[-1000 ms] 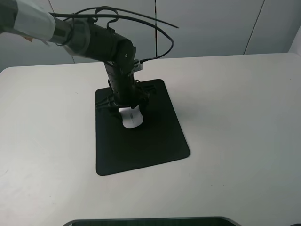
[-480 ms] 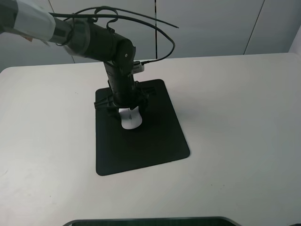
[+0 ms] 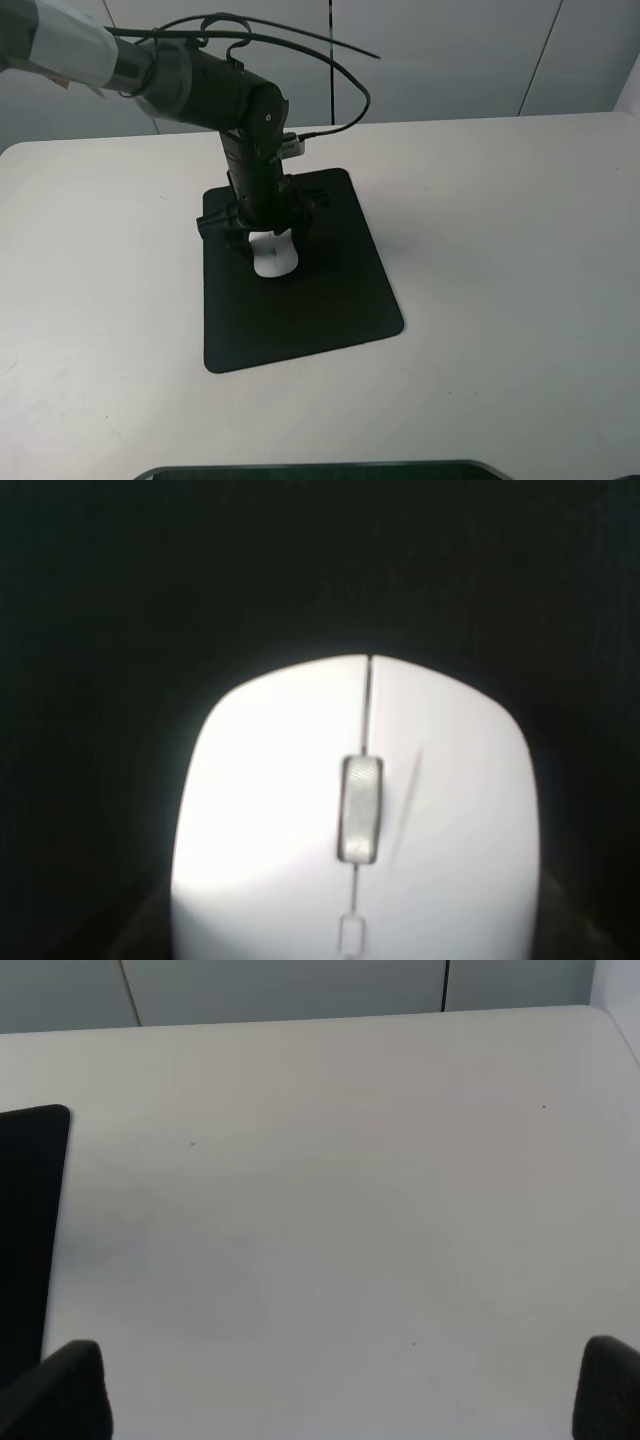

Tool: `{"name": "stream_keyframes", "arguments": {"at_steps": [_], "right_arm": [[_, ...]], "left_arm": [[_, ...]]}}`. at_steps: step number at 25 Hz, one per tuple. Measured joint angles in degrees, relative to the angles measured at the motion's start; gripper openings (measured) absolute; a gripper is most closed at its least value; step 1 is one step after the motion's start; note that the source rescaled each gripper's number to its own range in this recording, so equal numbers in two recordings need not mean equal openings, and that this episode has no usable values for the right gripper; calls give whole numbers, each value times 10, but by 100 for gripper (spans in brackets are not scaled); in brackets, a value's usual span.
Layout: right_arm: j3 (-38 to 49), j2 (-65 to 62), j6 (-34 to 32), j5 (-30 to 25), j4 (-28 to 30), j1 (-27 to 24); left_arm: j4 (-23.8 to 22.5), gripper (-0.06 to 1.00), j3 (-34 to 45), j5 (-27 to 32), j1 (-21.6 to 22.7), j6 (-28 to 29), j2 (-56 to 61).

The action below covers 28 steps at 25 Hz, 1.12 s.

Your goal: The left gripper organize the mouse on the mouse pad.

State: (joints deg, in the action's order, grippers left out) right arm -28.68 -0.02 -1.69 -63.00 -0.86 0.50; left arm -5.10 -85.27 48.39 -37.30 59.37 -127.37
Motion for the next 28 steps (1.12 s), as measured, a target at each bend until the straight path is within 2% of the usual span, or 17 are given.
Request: {"name": "stream_keyframes", "arguments": {"at_steps": [1, 2, 3, 5, 11, 21, 28], "right_arm": [[0, 0, 0, 0, 0, 0], [0, 0, 0, 0, 0, 0], [0, 0, 0, 0, 0, 0], [0, 0, 0, 0, 0, 0], [0, 0, 0, 0, 0, 0], [0, 0, 0, 0, 0, 0], [0, 0, 0, 0, 0, 0]], "left_arm": [[0, 55, 0, 0, 0, 1, 0], [0, 78, 0, 1, 0, 2, 0], [0, 90, 0, 3, 0, 2, 0], [0, 98, 0, 11, 0, 2, 0], [0, 99, 0, 13, 0, 2, 0], [-1, 99, -1, 15, 0, -38, 38], [2, 99, -4, 39, 0, -59, 82]]}}
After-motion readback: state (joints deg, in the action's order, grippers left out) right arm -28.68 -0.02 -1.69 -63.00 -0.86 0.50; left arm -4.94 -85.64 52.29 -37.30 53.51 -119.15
